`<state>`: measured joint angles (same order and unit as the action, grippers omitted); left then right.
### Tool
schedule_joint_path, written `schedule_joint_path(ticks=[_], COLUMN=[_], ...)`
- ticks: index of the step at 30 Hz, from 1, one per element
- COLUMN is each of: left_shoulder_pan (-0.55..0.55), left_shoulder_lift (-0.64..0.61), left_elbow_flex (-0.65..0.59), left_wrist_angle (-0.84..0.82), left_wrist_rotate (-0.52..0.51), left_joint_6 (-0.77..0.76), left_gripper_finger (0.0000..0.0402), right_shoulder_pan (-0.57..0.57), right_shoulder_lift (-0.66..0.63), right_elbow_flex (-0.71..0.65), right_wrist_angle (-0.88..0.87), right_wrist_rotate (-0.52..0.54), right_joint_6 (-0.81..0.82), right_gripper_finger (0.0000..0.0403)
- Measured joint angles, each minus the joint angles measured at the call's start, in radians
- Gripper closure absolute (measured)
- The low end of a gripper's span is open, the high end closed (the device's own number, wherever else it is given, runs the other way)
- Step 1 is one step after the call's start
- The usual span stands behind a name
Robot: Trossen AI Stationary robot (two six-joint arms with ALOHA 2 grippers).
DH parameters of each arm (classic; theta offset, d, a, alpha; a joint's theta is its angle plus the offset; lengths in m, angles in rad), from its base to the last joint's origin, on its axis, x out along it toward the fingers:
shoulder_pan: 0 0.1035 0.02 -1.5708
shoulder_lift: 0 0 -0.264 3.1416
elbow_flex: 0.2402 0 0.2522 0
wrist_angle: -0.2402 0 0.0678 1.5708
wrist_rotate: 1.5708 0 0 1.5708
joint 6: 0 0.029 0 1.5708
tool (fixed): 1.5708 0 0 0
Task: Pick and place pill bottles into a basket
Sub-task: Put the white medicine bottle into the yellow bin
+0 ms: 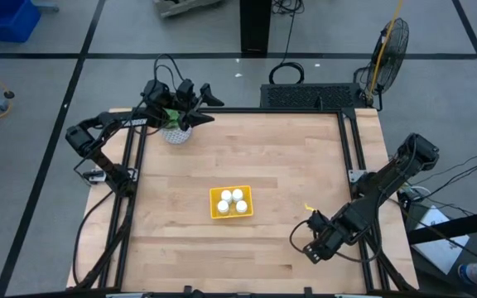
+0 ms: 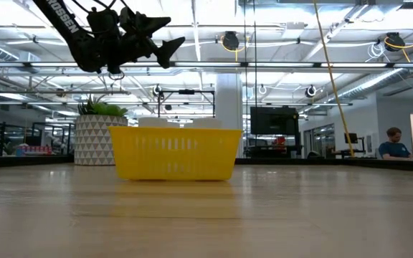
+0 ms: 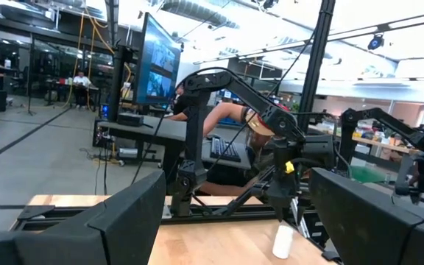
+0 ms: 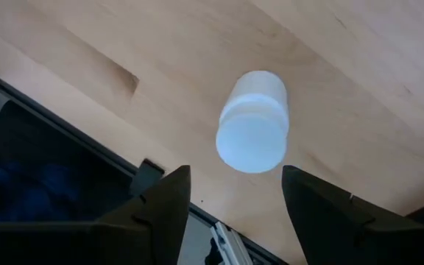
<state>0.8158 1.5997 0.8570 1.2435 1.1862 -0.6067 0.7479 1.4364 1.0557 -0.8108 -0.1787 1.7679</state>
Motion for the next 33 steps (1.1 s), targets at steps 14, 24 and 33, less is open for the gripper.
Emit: schedule_joint_path(ticks=[14,24,33], left_shoulder_pan=[0.0,0.0,0.0], left_shoulder_lift=[0.0,0.0,0.001], left_elbow_flex=[0.0,0.0,0.0], left_wrist_angle=[0.0,-0.001,-0.012], left_wrist_rotate=[0.0,0.0,0.0], left_joint_6=[0.019,0.019,0.026], left_gripper_finger=[0.0062,0.0062,0.0062], right_shoulder_pan=[-0.001,-0.001,-0.001], right_shoulder_lift=[-0.001,-0.001,-0.001], right_elbow_flex=[-0.039,-0.115,-0.12], right_wrist_angle=[0.012,0.156,0.157], right_wrist_rotate=[0.0,0.0,0.048], right_joint_6=[-0.008,-0.003,-0.011], right_gripper_finger=[0.0195,0.0195,0.0195])
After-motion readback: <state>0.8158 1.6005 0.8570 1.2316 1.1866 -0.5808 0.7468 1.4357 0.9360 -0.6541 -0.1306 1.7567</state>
